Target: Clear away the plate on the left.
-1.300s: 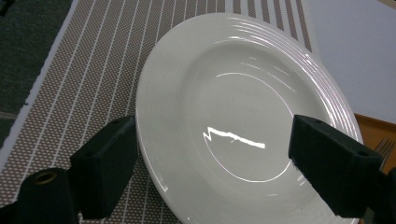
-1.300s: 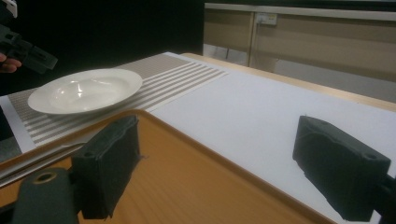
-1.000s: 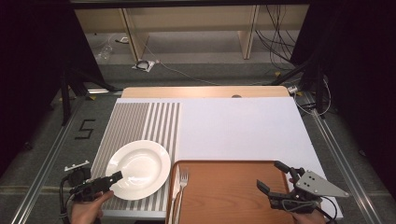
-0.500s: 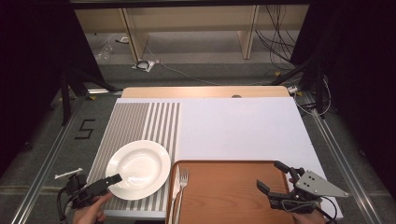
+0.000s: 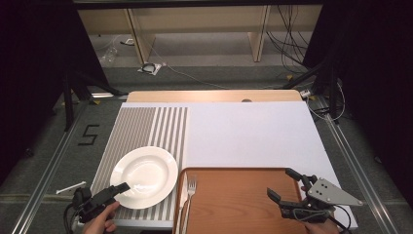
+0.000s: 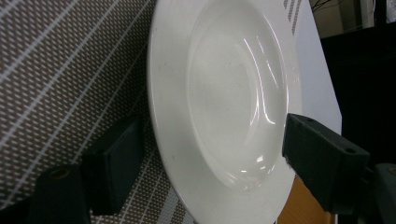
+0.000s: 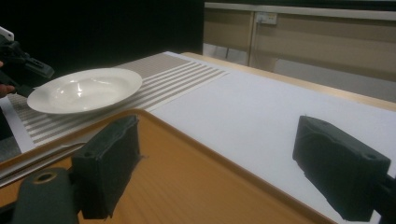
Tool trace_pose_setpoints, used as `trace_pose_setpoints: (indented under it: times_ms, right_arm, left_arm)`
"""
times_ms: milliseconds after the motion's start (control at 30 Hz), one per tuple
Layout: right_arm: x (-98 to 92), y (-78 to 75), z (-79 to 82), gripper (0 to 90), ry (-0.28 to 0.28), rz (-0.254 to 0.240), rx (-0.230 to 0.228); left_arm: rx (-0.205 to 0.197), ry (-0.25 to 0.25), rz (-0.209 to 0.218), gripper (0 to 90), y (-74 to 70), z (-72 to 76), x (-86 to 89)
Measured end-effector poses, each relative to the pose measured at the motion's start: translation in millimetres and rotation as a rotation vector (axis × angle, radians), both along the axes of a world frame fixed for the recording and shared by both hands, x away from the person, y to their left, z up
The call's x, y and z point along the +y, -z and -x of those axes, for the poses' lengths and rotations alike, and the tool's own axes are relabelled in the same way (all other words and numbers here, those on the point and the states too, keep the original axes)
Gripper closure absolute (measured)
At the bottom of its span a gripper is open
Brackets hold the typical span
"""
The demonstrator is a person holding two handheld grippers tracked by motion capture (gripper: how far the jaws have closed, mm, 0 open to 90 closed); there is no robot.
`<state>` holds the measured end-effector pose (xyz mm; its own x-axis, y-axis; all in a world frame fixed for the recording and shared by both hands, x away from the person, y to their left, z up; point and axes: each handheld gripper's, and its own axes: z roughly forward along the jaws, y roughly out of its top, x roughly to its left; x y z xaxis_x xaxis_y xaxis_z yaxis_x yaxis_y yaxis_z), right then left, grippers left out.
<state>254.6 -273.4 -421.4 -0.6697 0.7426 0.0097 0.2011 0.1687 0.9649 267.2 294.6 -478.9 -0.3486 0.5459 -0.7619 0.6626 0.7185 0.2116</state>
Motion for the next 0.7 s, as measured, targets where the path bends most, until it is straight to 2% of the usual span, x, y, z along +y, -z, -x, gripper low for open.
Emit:
trace_pose_setpoints:
  times_ms: [300, 533, 700]
  right_arm:
    - [0.0, -0.1, -0.1, 15.7, 0.000, -0.001, 0.000]
    - [0.3, 0.1, 0.1, 15.7, 0.000, 0.001, 0.001]
    - [0.5, 0.3, -0.1, 15.6, -0.002, 0.003, -0.001]
  left_arm:
    - [0.022, -0.039, 0.108, 24.7, 9.1, 4.3, -5.2]
    - [0.012, -0.085, 0.144, 33.6, 13.3, 8.7, -7.6]
    - [0.029, -0.096, 0.185, 37.8, 17.9, 10.2, -11.9]
